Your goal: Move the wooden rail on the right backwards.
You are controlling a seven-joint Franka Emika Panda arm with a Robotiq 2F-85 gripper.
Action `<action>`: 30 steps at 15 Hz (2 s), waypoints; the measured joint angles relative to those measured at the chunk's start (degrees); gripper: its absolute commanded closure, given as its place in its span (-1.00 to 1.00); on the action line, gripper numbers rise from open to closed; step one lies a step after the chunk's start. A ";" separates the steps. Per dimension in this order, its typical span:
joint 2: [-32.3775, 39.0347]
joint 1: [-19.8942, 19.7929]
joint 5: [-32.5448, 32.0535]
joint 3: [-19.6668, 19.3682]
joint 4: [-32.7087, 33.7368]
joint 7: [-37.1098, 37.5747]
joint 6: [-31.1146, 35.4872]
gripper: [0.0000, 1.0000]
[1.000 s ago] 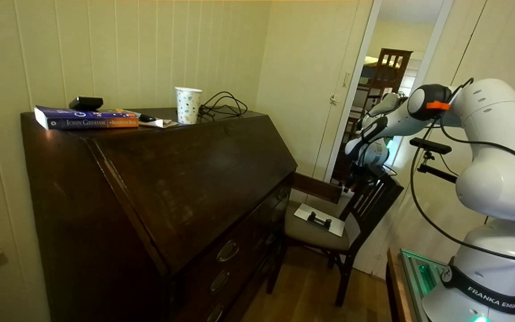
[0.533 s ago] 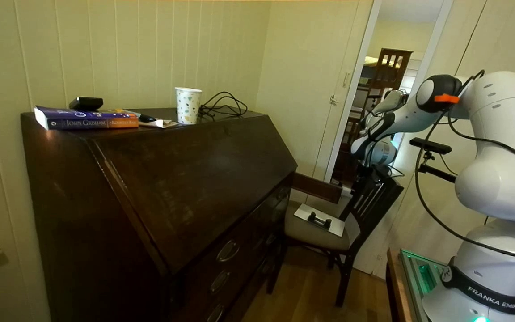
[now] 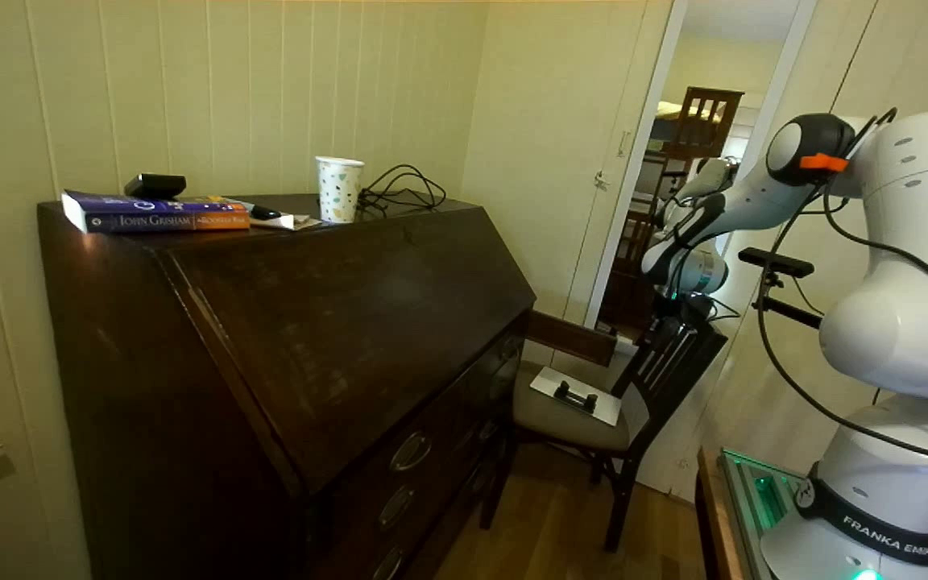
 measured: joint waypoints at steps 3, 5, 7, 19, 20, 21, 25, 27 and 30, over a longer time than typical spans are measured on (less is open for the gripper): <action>0.12 0.56 0.00 0.36 -0.44 0.21 1.03 1.00; 0.14 0.76 0.00 0.35 -0.43 0.26 1.09 1.00; 0.37 0.77 0.14 0.63 0.04 0.26 -0.06 1.00; 7.22 5.80 2.71 -3.10 12.19 11.51 -6.09 1.00; 7.83 6.23 2.67 -3.91 13.05 12.80 -6.15 1.00; 8.56 6.46 2.65 -4.34 14.00 13.83 -6.63 1.00; 11.69 6.56 2.66 -4.30 17.79 16.04 -10.63 1.00; 12.96 6.41 2.89 -3.93 19.31 16.51 -11.30 1.00; 14.39 5.78 3.47 -2.91 21.31 17.06 -11.31 1.00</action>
